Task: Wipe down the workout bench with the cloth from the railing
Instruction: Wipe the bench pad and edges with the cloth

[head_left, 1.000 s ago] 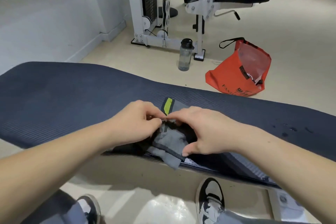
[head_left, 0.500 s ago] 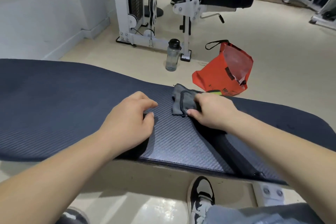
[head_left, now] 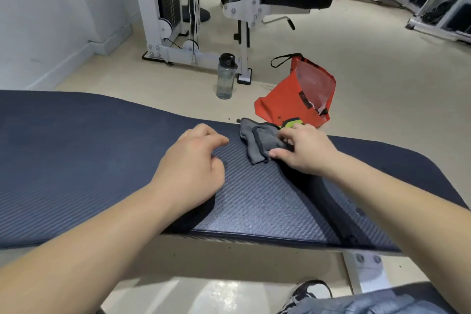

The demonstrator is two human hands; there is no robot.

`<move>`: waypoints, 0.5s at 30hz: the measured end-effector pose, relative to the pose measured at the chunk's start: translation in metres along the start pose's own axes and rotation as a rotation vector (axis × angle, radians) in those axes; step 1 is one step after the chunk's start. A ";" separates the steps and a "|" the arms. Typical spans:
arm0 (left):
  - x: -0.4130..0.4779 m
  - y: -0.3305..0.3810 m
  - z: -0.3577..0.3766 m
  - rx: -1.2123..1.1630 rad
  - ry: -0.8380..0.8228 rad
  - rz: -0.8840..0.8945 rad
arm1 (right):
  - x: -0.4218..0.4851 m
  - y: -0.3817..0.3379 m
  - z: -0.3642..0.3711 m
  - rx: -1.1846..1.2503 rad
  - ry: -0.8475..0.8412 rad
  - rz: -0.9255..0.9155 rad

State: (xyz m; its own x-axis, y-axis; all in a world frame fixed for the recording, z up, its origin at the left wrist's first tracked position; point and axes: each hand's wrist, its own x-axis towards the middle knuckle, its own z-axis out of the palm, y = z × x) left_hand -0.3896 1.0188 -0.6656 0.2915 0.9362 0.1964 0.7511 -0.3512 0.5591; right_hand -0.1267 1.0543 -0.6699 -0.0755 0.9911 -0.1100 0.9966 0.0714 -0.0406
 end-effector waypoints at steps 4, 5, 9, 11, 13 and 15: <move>0.000 0.002 0.007 0.139 -0.103 0.107 | -0.014 -0.030 0.000 0.139 -0.128 -0.213; 0.000 0.006 0.008 0.165 -0.165 0.143 | -0.021 -0.038 0.000 0.183 -0.189 -0.295; -0.007 0.020 0.016 0.215 -0.423 0.180 | -0.044 -0.025 -0.018 0.524 -0.405 -0.320; -0.009 0.025 0.018 0.275 -0.427 0.188 | -0.049 0.001 -0.030 0.769 -0.300 -0.188; -0.011 0.034 0.022 0.357 -0.378 0.239 | -0.045 0.030 -0.031 0.618 -0.014 -0.038; -0.015 0.043 0.030 0.388 -0.389 0.278 | -0.038 0.055 -0.023 0.340 0.092 0.075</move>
State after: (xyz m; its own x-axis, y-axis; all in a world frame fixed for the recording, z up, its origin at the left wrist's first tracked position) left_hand -0.3434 0.9892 -0.6686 0.6474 0.7601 -0.0570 0.7554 -0.6299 0.1807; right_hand -0.0686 1.0235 -0.6448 0.0155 0.9992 -0.0364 0.9305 -0.0277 -0.3653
